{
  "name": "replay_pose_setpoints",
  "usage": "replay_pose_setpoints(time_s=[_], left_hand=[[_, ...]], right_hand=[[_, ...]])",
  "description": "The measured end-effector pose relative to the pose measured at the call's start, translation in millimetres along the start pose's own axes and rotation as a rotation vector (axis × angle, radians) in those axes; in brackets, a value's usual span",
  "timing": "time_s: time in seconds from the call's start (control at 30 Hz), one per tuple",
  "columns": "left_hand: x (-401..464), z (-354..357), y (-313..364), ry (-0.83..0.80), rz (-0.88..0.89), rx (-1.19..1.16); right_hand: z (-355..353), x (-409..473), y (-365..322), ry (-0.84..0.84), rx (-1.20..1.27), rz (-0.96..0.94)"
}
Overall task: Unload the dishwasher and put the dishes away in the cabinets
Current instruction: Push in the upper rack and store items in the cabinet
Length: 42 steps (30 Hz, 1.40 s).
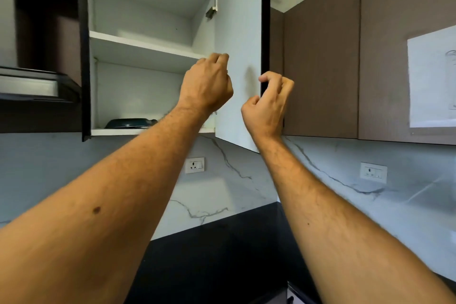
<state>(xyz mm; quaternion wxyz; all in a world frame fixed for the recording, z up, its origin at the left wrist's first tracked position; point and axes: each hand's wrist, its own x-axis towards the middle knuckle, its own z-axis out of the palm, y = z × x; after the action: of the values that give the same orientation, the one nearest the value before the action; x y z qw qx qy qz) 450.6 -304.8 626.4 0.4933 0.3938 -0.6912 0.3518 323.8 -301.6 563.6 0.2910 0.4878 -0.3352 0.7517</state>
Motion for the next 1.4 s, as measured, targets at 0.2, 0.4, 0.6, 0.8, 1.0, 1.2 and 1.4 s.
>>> replay_pose_setpoints(time_s=[0.2,0.4,0.6,0.8,1.0,1.2,1.4], left_hand=[[-19,-27,-50,0.107,0.029,0.030],[-45,-45,-106,0.055,0.133,0.019],[-60,-52,-166,-0.074,0.080,0.102],[-74,-45,-187,-0.038,-0.135,0.120],[-78,-28,-221,-0.013,-0.216,0.219],[-88,1,-255,-0.083,-0.159,0.534],[-96,37,-259,-0.378,-0.134,0.709]], right_hand=[[47,-37,-56,-0.081,0.154,0.004],[90,-70,-104,-0.207,0.282,0.044],[136,-93,-136,-0.312,0.317,0.151],[171,-108,-123,-0.522,0.398,0.127],[217,-125,-100,-0.601,0.402,0.014],[254,-123,-93,-0.768,0.423,-0.112],[285,-128,-72,-0.925,0.442,-0.016]])
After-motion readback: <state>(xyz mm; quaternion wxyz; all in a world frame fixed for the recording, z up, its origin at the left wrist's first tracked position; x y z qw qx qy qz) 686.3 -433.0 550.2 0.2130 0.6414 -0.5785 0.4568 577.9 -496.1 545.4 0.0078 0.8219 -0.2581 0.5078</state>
